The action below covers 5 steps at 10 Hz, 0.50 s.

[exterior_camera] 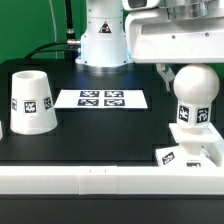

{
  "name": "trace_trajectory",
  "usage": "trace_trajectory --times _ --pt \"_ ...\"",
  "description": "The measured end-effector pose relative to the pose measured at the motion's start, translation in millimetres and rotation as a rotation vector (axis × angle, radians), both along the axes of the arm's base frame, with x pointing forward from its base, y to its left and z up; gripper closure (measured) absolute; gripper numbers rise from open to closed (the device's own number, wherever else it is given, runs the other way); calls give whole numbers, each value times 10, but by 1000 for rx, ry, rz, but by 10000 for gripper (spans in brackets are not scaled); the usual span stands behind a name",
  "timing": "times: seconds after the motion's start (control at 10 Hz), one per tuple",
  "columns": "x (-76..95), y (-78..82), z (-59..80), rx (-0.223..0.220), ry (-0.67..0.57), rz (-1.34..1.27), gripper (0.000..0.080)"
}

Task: Assemble lamp

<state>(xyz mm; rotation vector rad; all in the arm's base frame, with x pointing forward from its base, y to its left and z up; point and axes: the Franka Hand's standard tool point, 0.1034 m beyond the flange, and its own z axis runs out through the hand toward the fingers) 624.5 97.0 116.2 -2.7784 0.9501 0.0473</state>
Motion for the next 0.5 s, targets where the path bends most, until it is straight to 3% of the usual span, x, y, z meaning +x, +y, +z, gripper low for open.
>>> trace_trajectory --times 0.2,0.5 --pt "-1 -1 -4 -4 -23 111 101" --pt "-3 -13 13 -51 -88 472 101"
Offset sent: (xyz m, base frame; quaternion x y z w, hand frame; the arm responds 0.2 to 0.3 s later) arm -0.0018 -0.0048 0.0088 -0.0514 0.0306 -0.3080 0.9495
